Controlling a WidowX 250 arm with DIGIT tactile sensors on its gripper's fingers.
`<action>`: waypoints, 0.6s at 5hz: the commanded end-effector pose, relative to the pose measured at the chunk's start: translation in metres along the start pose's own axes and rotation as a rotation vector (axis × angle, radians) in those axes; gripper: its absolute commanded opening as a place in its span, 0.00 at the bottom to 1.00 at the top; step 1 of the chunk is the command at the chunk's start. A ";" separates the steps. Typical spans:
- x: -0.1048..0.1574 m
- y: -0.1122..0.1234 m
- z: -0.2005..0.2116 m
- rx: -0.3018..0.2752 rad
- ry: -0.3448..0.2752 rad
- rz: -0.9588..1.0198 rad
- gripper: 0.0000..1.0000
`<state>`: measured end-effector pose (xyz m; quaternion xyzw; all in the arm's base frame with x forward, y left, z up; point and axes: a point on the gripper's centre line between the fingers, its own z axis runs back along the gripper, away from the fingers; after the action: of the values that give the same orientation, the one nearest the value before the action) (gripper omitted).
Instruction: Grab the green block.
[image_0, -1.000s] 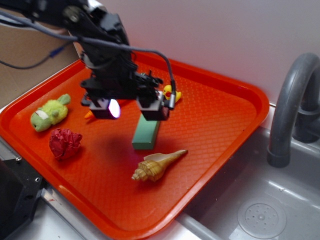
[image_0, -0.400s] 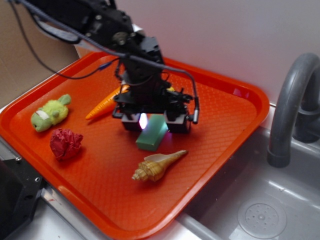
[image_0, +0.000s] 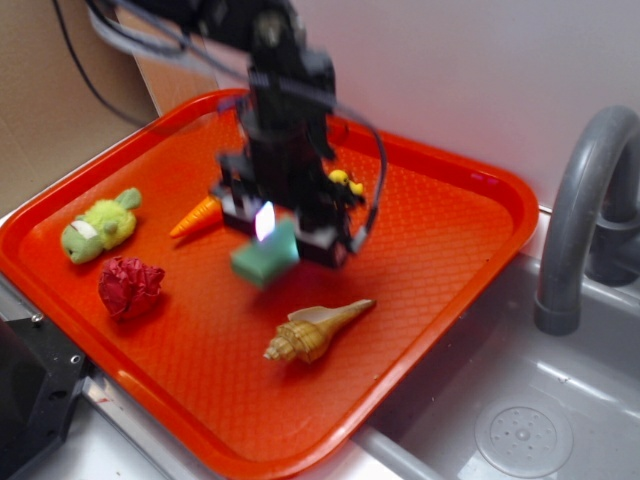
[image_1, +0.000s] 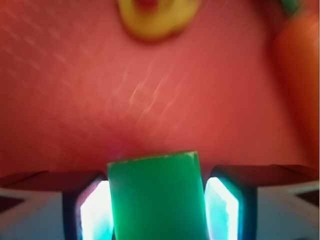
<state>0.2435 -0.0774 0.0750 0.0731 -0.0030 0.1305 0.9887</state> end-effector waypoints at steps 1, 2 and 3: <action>-0.002 0.033 0.099 -0.029 -0.088 -0.100 0.00; -0.008 0.055 0.121 -0.067 -0.101 -0.101 0.00; -0.005 0.085 0.142 -0.129 -0.082 -0.091 0.00</action>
<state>0.2129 -0.0262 0.2148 0.0216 -0.0217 0.0742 0.9968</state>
